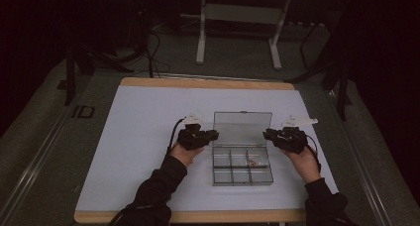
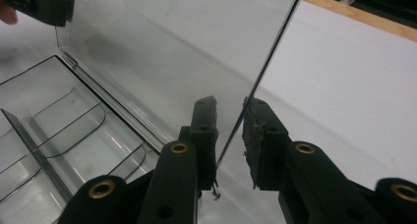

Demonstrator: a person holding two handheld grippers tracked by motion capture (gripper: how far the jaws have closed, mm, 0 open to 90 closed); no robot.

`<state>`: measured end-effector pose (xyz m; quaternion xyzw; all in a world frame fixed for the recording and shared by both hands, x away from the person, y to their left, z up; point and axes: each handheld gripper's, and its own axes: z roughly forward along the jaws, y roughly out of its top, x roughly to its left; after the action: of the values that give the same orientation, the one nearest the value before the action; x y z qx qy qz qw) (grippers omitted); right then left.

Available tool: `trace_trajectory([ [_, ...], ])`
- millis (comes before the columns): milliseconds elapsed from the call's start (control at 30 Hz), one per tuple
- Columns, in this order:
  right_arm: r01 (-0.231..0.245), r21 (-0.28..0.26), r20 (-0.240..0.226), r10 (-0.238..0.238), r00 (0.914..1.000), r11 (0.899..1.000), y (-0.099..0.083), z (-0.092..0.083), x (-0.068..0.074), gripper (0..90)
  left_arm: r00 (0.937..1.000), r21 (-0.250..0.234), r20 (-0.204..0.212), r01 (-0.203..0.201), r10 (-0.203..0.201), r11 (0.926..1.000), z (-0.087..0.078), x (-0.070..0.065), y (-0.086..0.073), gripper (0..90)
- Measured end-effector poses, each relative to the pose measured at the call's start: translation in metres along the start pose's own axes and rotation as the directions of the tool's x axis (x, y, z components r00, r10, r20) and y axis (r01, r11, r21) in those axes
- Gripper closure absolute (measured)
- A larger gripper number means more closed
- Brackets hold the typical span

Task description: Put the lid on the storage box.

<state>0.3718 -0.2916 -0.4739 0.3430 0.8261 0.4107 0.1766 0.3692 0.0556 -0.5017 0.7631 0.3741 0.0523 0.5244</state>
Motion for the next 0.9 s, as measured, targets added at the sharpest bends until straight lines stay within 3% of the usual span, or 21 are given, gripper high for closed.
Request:
trace_trajectory([
  [167, -0.014, -0.002, -0.011, 0.014, 0.9998, 1.0, 0.001, -0.002, -0.001, 75.7, 0.9999, -0.042, -0.01, 0.007, -0.007, 0.9991, -0.008, -0.002, 0.004, 77.5],
  [367, 0.001, -0.01, -0.014, -0.002, 0.9999, 1.0, 0.002, -0.007, 0.0, 77.5, 0.9992, -0.032, -0.028, -0.031, 0.03, 0.999, -0.013, -0.008, 0.006, 81.4],
  [900, 0.051, -0.022, -0.023, -0.051, 0.9984, 0.998, -0.001, -0.021, 0.006, 80.5, 0.9961, -0.015, -0.047, -0.075, 0.074, 0.9971, -0.023, -0.018, 0.003, 84.9],
])
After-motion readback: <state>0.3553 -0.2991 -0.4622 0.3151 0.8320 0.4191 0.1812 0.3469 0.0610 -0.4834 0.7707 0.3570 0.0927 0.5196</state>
